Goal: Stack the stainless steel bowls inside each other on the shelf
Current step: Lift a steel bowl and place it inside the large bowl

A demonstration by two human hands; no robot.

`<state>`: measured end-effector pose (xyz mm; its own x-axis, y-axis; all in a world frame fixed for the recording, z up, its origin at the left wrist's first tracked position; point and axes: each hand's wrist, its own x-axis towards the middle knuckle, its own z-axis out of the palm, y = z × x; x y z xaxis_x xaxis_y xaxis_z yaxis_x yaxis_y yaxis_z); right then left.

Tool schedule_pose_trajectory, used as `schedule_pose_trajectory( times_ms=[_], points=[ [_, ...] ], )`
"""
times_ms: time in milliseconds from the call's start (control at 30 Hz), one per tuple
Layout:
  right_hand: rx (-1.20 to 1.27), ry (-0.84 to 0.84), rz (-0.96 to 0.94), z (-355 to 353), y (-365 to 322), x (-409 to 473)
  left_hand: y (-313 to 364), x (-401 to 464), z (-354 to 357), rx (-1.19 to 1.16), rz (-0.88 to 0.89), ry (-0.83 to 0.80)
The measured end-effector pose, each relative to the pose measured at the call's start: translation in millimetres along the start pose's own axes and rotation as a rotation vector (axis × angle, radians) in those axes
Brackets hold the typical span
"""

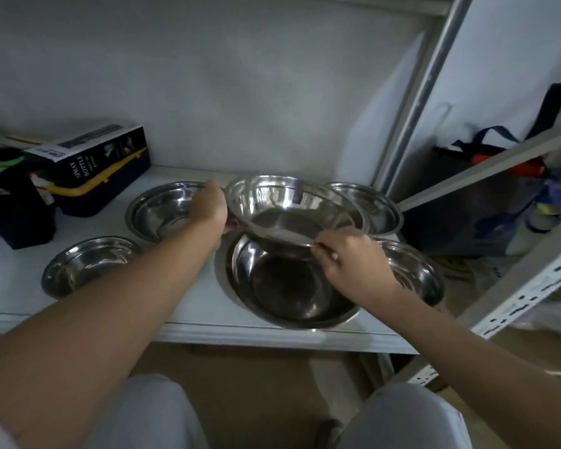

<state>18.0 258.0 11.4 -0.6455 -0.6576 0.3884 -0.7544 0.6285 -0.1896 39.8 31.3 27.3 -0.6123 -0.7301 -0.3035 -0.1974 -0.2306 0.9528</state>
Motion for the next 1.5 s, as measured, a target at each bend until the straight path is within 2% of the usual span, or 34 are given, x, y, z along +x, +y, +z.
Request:
schedule_pose_trajectory(
  times_ms=[133, 267, 467, 600, 667, 833, 1033, 1133, 1200, 1367, 1500],
  points=[
    [0.012, -0.147, -0.071, 3.0, 7.3, -15.9, -18.5, -7.5, -4.1, 0.451, 0.127, -0.050],
    [0.058, -0.197, -0.028, -4.5, 10.2, -17.3, -19.4, -13.3, -0.5, 0.649, 0.236, -0.054],
    [0.216, -0.166, 0.063, -18.4, 7.4, -25.5, -17.2, -20.0, 4.8, 0.617, 0.255, -0.124],
    [0.463, 0.112, 0.301, -15.8, 11.5, -19.0, -18.8, -22.2, 2.4, 0.544, 0.156, -0.202],
    [0.514, 0.177, 0.449, -10.4, 20.2, -10.2, -19.9, -21.9, -2.3, 0.519, 0.129, -0.215],
    [0.417, -0.004, 0.630, 13.7, 36.6, 5.3, -28.1, -18.4, -17.1, 0.658, 0.133, -0.264],
    [0.297, -0.111, 0.624, 32.1, 47.2, 10.8, -36.1, -5.9, -22.4, 1.076, 0.307, -0.229],
    [0.267, -0.163, 0.649, 39.0, 52.3, 15.5, -37.1, -2.4, -21.5, 1.168, 0.375, -0.189],
    [0.217, -0.184, 0.597, 41.8, 52.6, 18.5, -36.3, -1.2, -21.4, 1.248, 0.438, -0.174],
    [0.115, -0.253, 0.461, 44.9, 48.4, 16.6, -33.1, 0.3, -21.2, 1.326, 0.396, -0.221],
    [0.133, -0.238, 0.425, 51.1, 40.8, 17.1, -39.1, 0.5, -16.6, 1.396, 0.471, -0.219]
  ],
)
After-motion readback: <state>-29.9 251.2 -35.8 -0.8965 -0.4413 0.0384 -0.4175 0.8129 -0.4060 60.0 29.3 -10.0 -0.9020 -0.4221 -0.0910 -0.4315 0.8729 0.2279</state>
